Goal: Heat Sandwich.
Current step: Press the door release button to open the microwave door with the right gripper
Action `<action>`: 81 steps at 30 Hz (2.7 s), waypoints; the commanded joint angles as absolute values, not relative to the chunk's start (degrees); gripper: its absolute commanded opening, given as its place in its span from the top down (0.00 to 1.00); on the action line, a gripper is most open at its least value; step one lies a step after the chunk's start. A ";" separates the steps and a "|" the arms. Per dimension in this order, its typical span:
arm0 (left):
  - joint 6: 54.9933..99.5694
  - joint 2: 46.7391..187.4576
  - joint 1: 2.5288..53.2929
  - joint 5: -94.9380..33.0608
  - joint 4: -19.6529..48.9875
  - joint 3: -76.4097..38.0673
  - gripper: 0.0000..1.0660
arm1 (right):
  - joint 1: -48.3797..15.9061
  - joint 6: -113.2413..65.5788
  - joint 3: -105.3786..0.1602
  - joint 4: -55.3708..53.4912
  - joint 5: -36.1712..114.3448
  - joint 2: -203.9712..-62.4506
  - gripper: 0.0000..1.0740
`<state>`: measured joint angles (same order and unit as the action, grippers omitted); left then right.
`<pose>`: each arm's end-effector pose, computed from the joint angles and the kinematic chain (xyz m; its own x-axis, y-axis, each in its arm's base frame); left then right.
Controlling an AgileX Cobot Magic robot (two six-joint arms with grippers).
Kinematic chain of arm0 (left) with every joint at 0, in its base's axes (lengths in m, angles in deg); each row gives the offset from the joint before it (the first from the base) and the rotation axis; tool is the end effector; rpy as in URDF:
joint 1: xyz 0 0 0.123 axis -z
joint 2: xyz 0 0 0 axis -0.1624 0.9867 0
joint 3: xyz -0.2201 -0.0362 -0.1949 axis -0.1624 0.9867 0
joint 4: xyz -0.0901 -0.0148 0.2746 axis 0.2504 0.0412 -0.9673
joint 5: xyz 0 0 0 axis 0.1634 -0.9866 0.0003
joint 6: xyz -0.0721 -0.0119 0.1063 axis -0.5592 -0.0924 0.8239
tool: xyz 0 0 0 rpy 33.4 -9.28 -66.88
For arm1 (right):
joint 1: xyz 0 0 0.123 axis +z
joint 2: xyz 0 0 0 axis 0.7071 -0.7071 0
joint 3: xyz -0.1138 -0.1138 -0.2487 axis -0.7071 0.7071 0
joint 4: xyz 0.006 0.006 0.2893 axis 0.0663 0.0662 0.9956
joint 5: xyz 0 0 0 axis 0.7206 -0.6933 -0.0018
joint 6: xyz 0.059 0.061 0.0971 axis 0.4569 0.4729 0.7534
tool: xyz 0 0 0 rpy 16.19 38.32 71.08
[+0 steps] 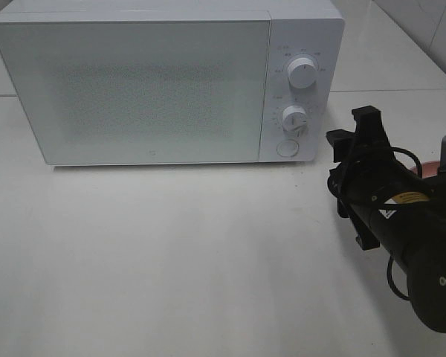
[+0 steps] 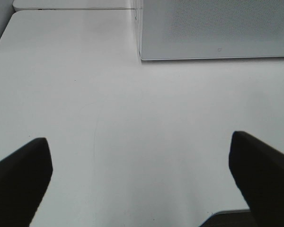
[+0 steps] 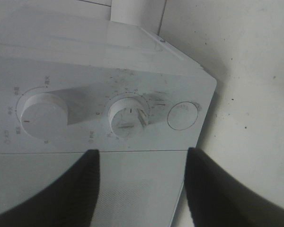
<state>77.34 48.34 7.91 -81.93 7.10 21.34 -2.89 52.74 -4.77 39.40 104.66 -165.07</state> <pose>0.0466 -0.0127 0.2830 -0.4517 -0.0021 -0.8922 0.0758 0.9963 -0.0407 0.2609 0.1305 0.1071 -0.0969 0.9844 -0.1471 0.1597 0.1613 0.9739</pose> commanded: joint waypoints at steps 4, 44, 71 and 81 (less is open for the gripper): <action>77.11 47.03 8.14 -81.19 7.39 21.45 0.10 | -2.71 59.91 -5.17 39.28 102.08 -164.95 0.73; 77.11 47.03 8.14 -81.19 7.39 21.45 0.10 | -10.62 57.10 -16.80 34.98 91.60 -174.69 1.00; 77.11 47.03 8.14 -81.19 7.39 21.45 0.10 | -13.72 56.81 -33.64 31.66 88.22 -187.41 1.00; 77.11 47.03 8.14 -81.19 7.39 21.45 0.10 | -15.72 56.81 -34.56 32.98 89.31 -187.99 1.00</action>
<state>77.34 48.34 7.91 -81.93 7.10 21.34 -15.03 57.50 -33.59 32.06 87.07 -188.16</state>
